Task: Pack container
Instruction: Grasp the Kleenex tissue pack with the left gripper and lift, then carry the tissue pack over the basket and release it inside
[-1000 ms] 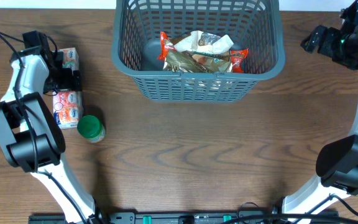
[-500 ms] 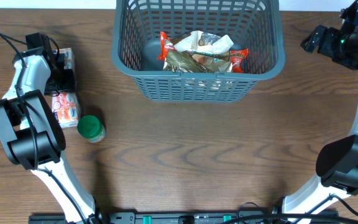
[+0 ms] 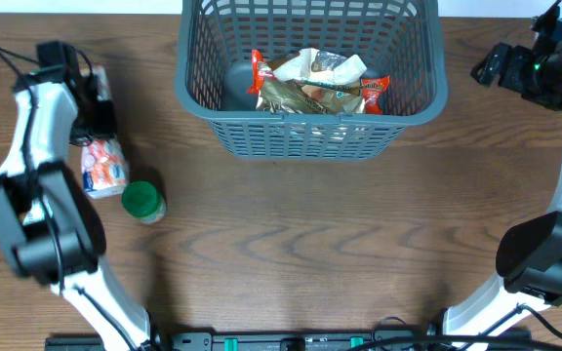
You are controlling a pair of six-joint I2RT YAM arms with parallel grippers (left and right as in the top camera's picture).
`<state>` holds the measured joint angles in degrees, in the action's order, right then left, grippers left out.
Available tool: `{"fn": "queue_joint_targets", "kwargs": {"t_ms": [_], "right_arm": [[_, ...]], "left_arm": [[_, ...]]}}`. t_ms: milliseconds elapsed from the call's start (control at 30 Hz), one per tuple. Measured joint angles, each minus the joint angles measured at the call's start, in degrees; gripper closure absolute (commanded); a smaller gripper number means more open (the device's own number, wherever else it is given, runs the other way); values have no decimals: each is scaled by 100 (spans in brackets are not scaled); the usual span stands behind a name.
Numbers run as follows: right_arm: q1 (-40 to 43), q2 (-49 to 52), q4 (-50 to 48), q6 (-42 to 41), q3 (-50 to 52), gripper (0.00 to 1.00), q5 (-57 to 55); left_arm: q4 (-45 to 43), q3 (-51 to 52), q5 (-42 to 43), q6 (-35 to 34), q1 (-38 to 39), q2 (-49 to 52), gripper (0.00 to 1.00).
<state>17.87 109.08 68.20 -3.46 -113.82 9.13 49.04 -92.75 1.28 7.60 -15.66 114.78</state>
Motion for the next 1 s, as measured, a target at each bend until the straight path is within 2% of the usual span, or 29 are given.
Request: {"fn": "queue_joint_targets", "kwargs": {"t_ms": [200, 300, 400, 500, 600, 700, 833, 1000], "right_arm": [[0, 0, 15, 157, 0, 1, 2], [0, 2, 13, 251, 0, 1, 0], [0, 2, 11, 321, 0, 1, 0], [0, 2, 11, 374, 0, 1, -2], [0, 2, 13, 396, 0, 1, 0], [0, 2, 61, 402, 0, 1, 0], [0, 2, 144, 413, 0, 1, -2], [0, 2, 186, 413, 0, 1, -2]], "left_arm": [[824, -1047, -13, -175, 81, -1357, 94], [955, -1620, 26, 44, 411, -1871, 94], [911, -2028, 90, 721, 1095, -2192, 94], [496, -2197, 160, 1821, 1989, -2308, 94], [-151, -2203, 240, 3233, 2918, -2275, 94], [-914, -2203, 286, 4334, 3541, -2164, 94], [-1611, -2212, 352, 5115, 3982, -1917, 94], [-1698, -2229, 717, 5532, 4089, -1187, 94]]}}
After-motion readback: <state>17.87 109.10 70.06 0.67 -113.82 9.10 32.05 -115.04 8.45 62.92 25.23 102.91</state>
